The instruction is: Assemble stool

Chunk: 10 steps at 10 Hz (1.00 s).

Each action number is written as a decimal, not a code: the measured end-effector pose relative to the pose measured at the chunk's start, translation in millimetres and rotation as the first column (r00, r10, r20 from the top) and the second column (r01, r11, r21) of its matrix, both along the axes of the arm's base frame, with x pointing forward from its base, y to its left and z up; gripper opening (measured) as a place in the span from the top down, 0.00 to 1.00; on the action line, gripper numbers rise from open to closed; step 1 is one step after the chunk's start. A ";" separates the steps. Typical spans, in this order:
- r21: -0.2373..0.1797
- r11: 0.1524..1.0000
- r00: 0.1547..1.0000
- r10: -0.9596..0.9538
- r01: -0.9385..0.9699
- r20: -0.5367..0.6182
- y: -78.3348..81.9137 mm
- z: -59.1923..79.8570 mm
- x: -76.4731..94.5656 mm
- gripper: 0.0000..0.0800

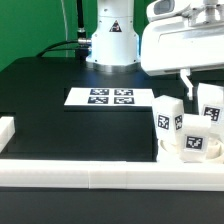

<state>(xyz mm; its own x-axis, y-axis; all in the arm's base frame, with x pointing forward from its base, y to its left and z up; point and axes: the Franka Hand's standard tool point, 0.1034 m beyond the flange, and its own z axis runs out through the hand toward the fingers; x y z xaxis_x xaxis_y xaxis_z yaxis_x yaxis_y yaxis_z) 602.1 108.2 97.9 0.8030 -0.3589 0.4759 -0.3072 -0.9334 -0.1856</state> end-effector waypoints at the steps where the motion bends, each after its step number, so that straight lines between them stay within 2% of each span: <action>1: -0.002 1.000 1.000 0.002 -0.002 -0.006 0.3 -2.4 -3.1 0.59; 4: -0.005 1.000 1.000 0.010 -0.010 -0.016 5.8 -8.1 -7.7 0.59; 10: -0.018 1.000 0.998 -0.021 0.022 0.055 5.0 -13.9 -10.1 0.59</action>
Offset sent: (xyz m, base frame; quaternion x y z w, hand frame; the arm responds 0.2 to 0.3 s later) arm -0.0061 0.0022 -0.0068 -0.0100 0.0121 0.0073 0.9999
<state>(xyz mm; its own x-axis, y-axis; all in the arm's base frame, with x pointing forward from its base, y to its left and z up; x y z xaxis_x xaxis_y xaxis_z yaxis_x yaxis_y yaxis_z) 591.9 113.2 84.0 0.7679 -0.3661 0.5256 -0.3170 -0.9302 -0.1849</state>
